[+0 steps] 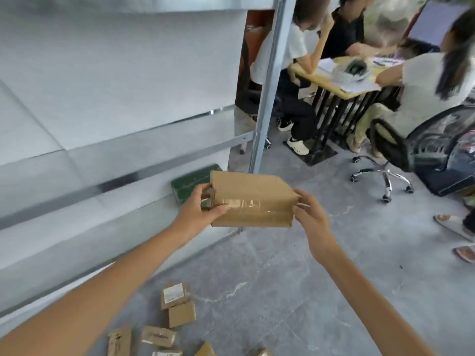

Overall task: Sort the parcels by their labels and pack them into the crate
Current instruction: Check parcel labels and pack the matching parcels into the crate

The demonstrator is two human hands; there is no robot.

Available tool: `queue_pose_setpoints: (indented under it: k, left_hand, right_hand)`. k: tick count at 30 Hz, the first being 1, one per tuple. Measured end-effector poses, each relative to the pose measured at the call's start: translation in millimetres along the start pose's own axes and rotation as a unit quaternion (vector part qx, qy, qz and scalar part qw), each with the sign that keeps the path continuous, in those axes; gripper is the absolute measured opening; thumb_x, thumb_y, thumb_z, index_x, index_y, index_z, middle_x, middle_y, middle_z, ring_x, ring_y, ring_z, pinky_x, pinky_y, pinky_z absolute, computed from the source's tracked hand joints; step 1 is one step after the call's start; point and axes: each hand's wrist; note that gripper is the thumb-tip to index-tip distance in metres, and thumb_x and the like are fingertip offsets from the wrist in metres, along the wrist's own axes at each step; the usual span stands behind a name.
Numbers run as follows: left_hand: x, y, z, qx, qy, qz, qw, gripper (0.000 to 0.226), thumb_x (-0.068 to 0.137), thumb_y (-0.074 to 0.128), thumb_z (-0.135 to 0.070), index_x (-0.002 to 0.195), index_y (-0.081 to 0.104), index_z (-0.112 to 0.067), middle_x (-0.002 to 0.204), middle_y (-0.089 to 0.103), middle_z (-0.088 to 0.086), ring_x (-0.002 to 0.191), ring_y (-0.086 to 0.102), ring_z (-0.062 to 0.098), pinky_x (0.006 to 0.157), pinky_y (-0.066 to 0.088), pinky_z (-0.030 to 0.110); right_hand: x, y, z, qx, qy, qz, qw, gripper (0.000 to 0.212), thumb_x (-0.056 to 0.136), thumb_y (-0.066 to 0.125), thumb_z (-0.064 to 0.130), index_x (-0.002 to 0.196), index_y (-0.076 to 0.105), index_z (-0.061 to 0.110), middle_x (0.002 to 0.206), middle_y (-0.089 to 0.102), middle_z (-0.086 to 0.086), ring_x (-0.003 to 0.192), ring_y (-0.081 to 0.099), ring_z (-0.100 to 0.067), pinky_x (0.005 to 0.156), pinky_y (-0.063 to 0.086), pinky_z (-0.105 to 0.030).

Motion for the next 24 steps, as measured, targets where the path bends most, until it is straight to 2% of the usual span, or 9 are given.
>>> queue_pose_setpoints:
  k: [2, 3, 6, 10, 12, 14, 18, 21, 24]
  left_hand:
    - [-31, -34, -44, 0.008, 0.017, -0.032, 0.999, 0.050, 0.085, 0.063, -0.042, 0.128, 0.046, -0.024, 0.117, 0.057, -0.007, 0.099, 0.056, 0.009, 0.068, 0.045, 0.008]
    - [-48, -49, -61, 0.008, 0.016, -0.045, 0.999, 0.046, 0.086, 0.057, -0.049, 0.125, 0.049, -0.025, 0.114, 0.059, -0.008, 0.095, 0.057, 0.006, 0.064, 0.042, 0.007]
    - [-99, -90, -104, -0.016, 0.036, -0.066, 0.997, 0.049, 0.086, 0.040, -0.062, 0.117, 0.056, -0.029, 0.108, 0.063, -0.013, 0.096, 0.058, 0.002, 0.077, 0.041, 0.017]
    - [-171, -138, -129, -0.035, 0.069, -0.064, 0.995, 0.032, 0.084, 0.037, -0.067, 0.099, 0.056, -0.046, 0.089, 0.065, -0.023, 0.088, 0.060, -0.007, 0.066, 0.043, 0.009]
    - [-209, -161, -124, -0.016, 0.091, -0.044, 0.995, 0.046, 0.078, 0.044, -0.075, 0.114, 0.055, -0.049, 0.104, 0.064, -0.013, 0.096, 0.060, -0.001, 0.082, 0.046, 0.015]
    - [-242, -178, -111, -0.004, 0.097, -0.056, 0.994, 0.053, 0.079, 0.056, -0.063, 0.127, 0.050, -0.043, 0.117, 0.053, -0.010, 0.112, 0.052, -0.001, 0.098, 0.039, 0.026]
    - [-327, -215, -87, -0.010, 0.114, -0.088, 0.990, 0.052, 0.082, 0.068, -0.038, 0.125, 0.039, -0.047, 0.133, 0.037, -0.020, 0.126, 0.036, -0.002, 0.103, 0.032, 0.028]
    - [-379, -235, -81, -0.066, 0.114, -0.064, 0.989, 0.062, 0.072, 0.072, -0.042, 0.124, 0.038, -0.044, 0.139, 0.043, -0.017, 0.126, 0.043, 0.002, 0.101, 0.040, 0.034]
    - [-424, -242, -75, -0.135, 0.097, -0.067, 0.984, 0.061, 0.062, 0.077, -0.045, 0.110, 0.040, -0.042, 0.120, 0.061, -0.005, 0.100, 0.064, 0.006, 0.080, 0.055, 0.034]
  right_hand:
    - [-21, -2, 57, -0.015, -0.080, 0.022, 0.996, 0.043, 0.093, 0.052, 0.001, 0.127, 0.051, 0.029, 0.124, 0.054, 0.001, 0.108, 0.053, -0.009, 0.085, 0.046, -0.025]
    - [-33, -1, 81, -0.021, -0.110, 0.040, 0.993, 0.046, 0.093, 0.055, 0.004, 0.132, 0.047, 0.029, 0.128, 0.052, 0.004, 0.110, 0.053, -0.006, 0.084, 0.047, -0.020]
    - [-75, 5, 137, -0.043, -0.187, 0.105, 0.976, 0.071, 0.089, 0.062, 0.009, 0.145, 0.029, 0.036, 0.140, 0.040, 0.016, 0.123, 0.044, 0.002, 0.095, 0.046, -0.014]
    - [-134, 24, 181, -0.065, -0.255, 0.129, 0.956, 0.085, 0.086, 0.063, -0.003, 0.147, 0.024, 0.041, 0.141, 0.034, 0.026, 0.130, 0.040, -0.003, 0.100, 0.045, -0.022]
    - [-165, 38, 196, -0.055, -0.264, 0.109, 0.957, 0.079, 0.086, 0.063, -0.003, 0.143, 0.032, 0.041, 0.132, 0.042, 0.025, 0.123, 0.046, -0.005, 0.096, 0.048, -0.028]
    - [-193, 50, 206, -0.037, -0.260, 0.086, 0.961, 0.073, 0.085, 0.065, 0.000, 0.136, 0.039, 0.045, 0.122, 0.049, 0.031, 0.113, 0.051, 0.001, 0.089, 0.052, -0.022]
    - [-270, 79, 225, -0.019, -0.265, 0.062, 0.962, 0.051, 0.085, 0.067, 0.016, 0.122, 0.047, 0.045, 0.114, 0.060, 0.011, 0.095, 0.057, 0.008, 0.074, 0.050, -0.009]
    - [-319, 100, 236, 0.005, -0.240, 0.056, 0.969, 0.039, 0.086, 0.065, 0.027, 0.121, 0.053, 0.039, 0.113, 0.063, 0.000, 0.103, 0.059, -0.006, 0.085, 0.053, -0.025]
    - [-360, 110, 246, 0.042, -0.210, 0.085, 0.973, 0.039, 0.090, 0.061, 0.027, 0.128, 0.054, 0.024, 0.110, 0.065, -0.005, 0.106, 0.062, -0.023, 0.091, 0.053, -0.045]
Point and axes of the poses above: each hand's wrist, its own x-axis towards the middle knuckle, its own y-axis out of the palm, z = x × y
